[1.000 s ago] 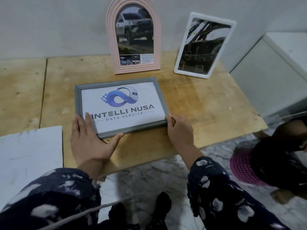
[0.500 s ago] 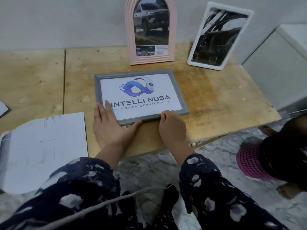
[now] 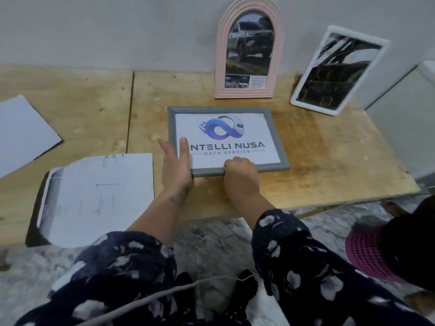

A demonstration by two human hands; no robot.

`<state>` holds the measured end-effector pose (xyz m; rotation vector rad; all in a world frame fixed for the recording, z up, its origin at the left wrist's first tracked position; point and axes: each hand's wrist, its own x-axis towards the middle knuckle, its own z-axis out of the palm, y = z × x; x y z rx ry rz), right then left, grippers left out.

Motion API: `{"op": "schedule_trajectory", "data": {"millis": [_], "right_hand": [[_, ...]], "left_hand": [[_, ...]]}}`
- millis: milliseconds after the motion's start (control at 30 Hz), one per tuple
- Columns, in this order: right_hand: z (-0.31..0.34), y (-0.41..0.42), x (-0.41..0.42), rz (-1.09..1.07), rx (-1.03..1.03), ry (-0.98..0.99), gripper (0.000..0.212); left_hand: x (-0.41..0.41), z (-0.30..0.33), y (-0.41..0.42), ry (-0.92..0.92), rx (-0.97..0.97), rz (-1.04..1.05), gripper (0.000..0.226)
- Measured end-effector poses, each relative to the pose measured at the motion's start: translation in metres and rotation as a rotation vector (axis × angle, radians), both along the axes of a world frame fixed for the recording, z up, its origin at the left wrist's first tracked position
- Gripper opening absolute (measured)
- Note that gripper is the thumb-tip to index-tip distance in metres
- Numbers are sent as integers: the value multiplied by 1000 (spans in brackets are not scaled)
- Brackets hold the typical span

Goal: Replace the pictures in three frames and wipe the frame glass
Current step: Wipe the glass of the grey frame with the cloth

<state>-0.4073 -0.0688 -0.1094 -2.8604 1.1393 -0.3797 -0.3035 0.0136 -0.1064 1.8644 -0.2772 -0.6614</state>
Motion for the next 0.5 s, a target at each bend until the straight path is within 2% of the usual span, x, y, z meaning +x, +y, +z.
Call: {"op": "schedule_trajectory", "data": {"millis": [100,200,267,300,333,400,433,500], "right_hand": [[-4,9,13,64,17,10,33],[-7,21,29,116,34,62,35],[-1,33,41,155,-24,65,28],[2,38,46,183,46,104,16],[-1,40,53,205,144,84,5],[9,45,56,147,558,8,22],[15,44,54,90,688,-89,24],[28,35,43,-21,791,-249,24]], "left_hand": [[6,5,3,153,-98,14,81],[10,7,5,309,-213,49,73],[19,6,8,382,-260,59,91],[24,5,10,413,-255,44,104],[27,6,14,422,-245,29,107],[32,7,19,430,-238,21,92],[35,5,21,422,-215,3,94],[43,-6,26,379,-148,-48,111]]}}
